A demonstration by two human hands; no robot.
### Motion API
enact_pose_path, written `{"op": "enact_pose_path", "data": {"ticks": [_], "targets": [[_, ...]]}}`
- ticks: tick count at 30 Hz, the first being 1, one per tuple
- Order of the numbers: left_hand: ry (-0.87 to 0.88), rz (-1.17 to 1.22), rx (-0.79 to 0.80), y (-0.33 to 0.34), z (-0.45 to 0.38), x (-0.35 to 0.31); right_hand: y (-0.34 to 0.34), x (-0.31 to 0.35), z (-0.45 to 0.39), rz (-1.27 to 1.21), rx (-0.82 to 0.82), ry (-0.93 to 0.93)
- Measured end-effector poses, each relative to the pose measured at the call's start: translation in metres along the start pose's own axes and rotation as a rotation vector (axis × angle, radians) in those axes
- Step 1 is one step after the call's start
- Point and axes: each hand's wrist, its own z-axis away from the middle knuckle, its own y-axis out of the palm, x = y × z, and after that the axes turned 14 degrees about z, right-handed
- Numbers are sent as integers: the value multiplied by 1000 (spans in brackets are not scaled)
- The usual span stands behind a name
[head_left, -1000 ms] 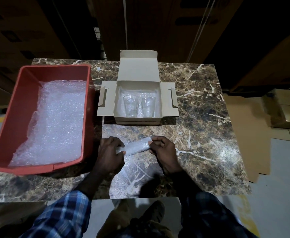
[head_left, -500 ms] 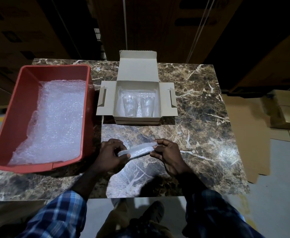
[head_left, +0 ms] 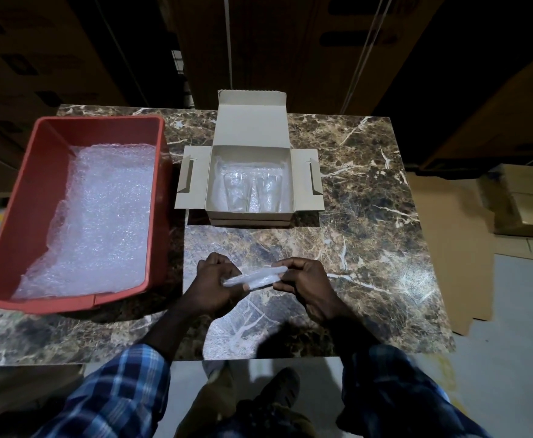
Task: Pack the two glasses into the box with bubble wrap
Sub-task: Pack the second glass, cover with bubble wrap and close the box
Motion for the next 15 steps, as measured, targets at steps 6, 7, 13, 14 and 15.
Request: {"op": "enact_pose_path", "data": {"ticks": [6,7,13,14,15], "targets": [[-55,106,-66,3,4,-8,-1,-6,-1,603,-291,-208],[-36,91,-91,2,2,-5,-1,-5,0,702,-323,-251],[-11,-43,-56,-14,-5,-1,-2,5,-1,951,-352,-342],[32,-96,-59,-16,-5,-2,-3,7,-2,963,-337,-337],[99,-164,-77,-17,-5,-3,-3,10,-2,975,-320,-331]]}}
